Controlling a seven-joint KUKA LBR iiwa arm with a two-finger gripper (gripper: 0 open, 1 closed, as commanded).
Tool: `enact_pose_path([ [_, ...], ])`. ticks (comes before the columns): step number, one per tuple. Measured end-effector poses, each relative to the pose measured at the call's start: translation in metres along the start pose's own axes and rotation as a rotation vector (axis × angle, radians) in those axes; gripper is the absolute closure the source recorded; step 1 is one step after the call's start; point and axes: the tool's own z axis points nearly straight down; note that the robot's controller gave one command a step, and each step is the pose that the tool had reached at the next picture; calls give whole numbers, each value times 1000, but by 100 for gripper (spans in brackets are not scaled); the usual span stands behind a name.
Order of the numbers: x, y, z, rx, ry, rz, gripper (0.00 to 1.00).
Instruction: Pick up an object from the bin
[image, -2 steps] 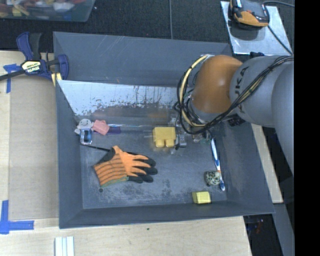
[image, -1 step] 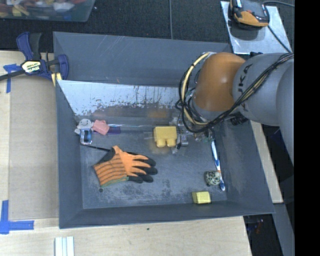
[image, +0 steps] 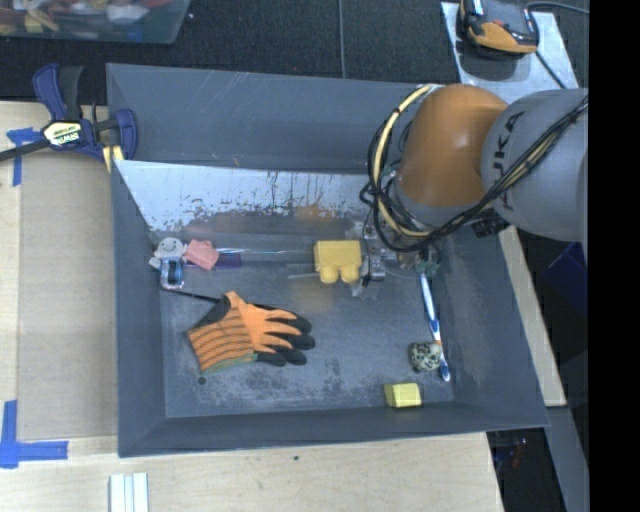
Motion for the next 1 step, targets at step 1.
enact_pose_path([
  [1,-2,0,-39,0,-4,0,100],
])
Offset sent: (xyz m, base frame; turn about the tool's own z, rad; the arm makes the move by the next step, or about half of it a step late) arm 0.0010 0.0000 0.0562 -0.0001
